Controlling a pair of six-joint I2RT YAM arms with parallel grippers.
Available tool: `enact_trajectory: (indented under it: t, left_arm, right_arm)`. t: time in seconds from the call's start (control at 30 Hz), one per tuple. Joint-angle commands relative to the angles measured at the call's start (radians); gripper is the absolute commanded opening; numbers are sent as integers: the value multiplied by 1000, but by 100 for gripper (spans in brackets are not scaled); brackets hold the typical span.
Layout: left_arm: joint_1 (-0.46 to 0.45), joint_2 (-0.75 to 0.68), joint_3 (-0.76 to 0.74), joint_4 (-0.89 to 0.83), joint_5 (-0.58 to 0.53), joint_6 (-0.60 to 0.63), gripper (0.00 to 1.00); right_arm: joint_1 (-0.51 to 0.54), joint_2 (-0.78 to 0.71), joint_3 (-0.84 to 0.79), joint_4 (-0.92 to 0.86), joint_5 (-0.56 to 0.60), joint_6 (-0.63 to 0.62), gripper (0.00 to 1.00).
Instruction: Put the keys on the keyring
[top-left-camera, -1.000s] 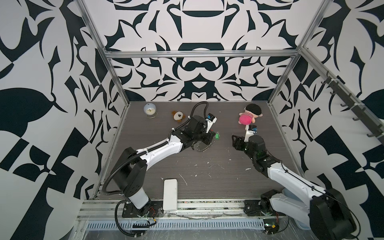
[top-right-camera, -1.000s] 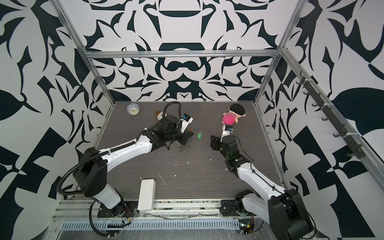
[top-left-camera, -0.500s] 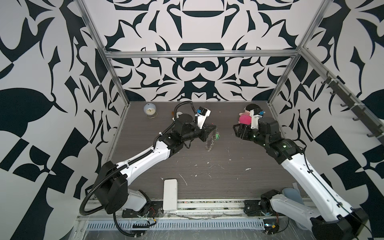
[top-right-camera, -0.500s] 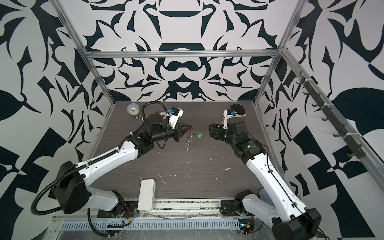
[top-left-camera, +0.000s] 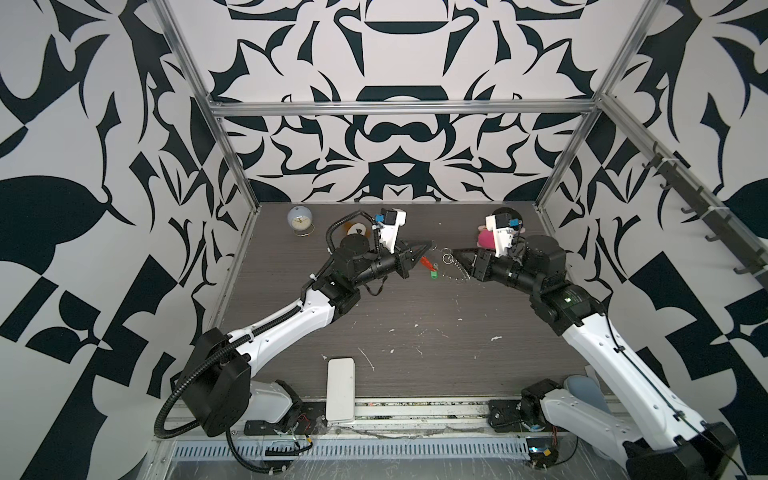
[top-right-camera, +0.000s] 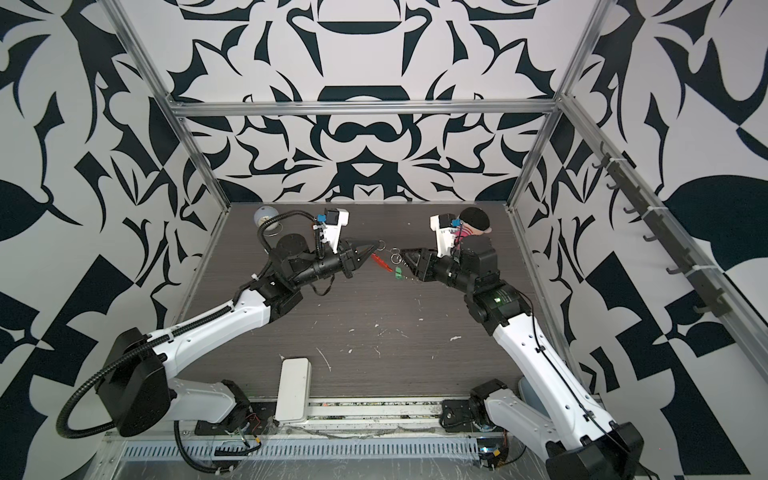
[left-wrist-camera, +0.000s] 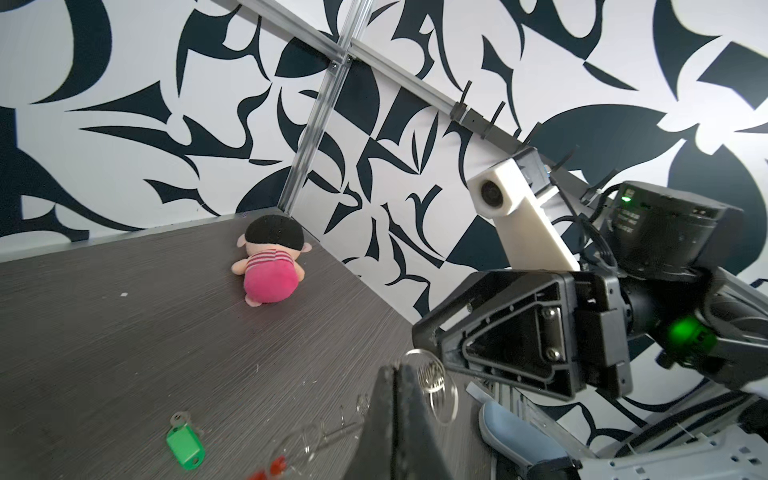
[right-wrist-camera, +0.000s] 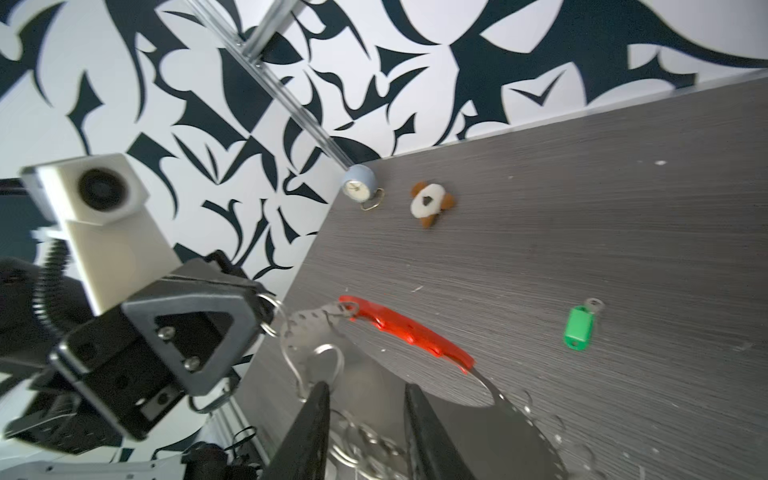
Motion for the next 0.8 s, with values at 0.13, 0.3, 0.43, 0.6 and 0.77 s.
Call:
enact_trajectory:
  t: [0.13,0.3,0.43,0.6,0.77]
  left_arm:
    - [15,0,-14,176,42,-112,0]
    - [18,17,-14,207,47,-119,0]
    - [31,42,-5,229,76,-136,0]
    - [49,68,10,266,122,-173,0]
    - [58,74,22,270,144,-198,0]
  right_arm:
    - [3,20,0,230,-141,74,32]
    - [4,70,14,272,-184,67,28]
    - [4,83,16,315,-220,80,27]
    - [4,84,27,309,-221,52,27]
    - [4,102,8,353,-217,73,26]
